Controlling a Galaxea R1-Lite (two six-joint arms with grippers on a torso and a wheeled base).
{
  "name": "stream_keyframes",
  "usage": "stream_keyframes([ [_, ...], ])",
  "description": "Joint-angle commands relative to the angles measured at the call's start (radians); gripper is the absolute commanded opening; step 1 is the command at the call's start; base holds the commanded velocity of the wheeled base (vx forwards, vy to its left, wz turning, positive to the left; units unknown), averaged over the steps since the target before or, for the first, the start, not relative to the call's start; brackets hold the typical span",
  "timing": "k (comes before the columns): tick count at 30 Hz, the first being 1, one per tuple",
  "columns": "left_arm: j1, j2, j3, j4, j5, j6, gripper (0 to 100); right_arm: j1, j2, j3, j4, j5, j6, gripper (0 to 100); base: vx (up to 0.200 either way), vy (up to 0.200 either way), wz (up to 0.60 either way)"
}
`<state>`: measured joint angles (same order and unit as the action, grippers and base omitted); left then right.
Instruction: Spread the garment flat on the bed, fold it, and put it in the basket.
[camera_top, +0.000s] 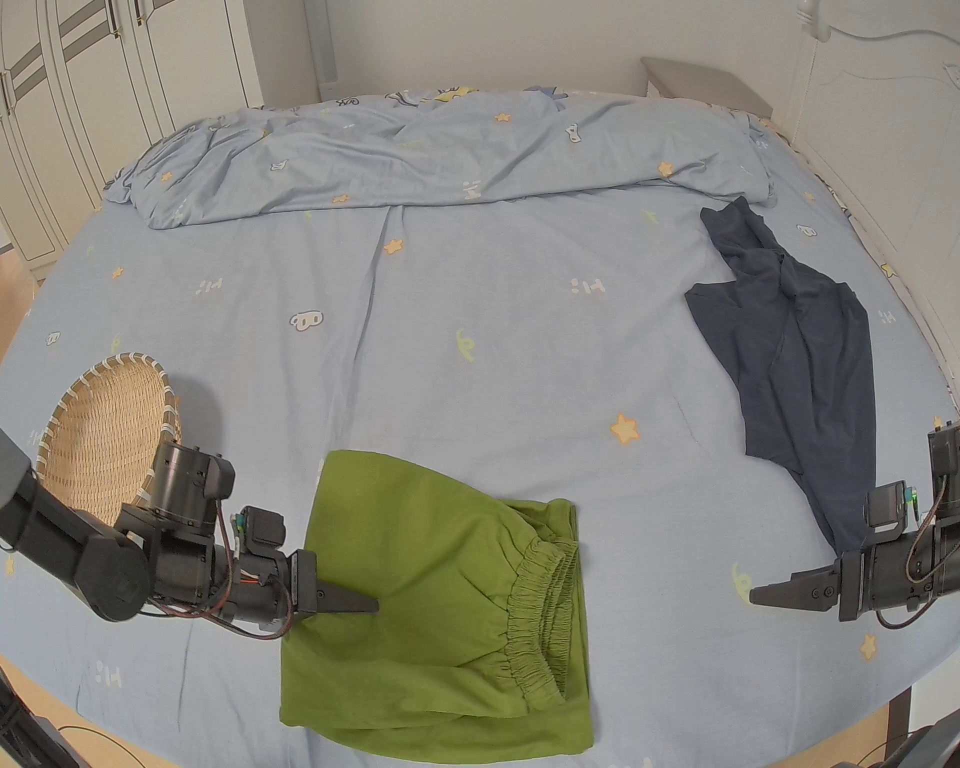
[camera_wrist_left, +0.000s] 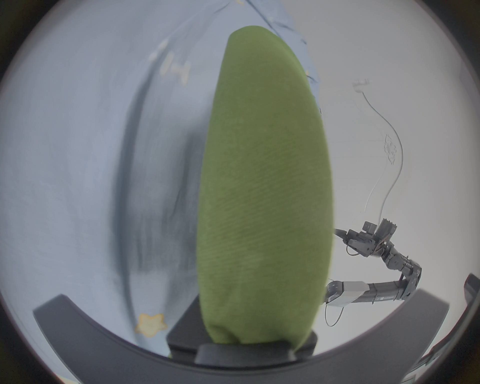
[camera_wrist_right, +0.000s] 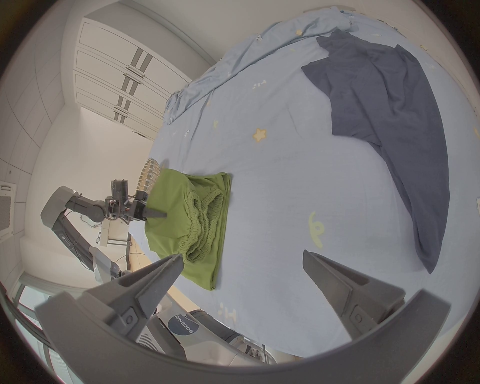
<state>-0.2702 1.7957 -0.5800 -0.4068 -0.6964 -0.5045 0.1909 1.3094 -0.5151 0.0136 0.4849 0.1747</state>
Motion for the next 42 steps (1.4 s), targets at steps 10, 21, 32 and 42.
stream_keyframes([
  [10,0.063,-0.187,-0.169,0.333,0.001,0.195,0,0.005,0.001,0.004,0.0,0.0,0.0,100,0.0,0.12,0.0],
  [21,0.055,-0.205,-0.178,0.347,0.001,0.195,0,0.005,0.001,0.004,0.0,0.0,0.0,100,0.0,0.2,0.0],
  [32,0.052,-0.205,-0.176,0.349,0.001,0.195,0,0.012,0.001,0.004,0.0,-0.011,-0.001,100,0.0,0.2,0.0],
  [42,0.051,-0.213,-0.167,0.349,0.003,0.196,0,0.016,0.001,0.006,0.0,-0.012,0.0,100,0.0,0.2,0.0],
])
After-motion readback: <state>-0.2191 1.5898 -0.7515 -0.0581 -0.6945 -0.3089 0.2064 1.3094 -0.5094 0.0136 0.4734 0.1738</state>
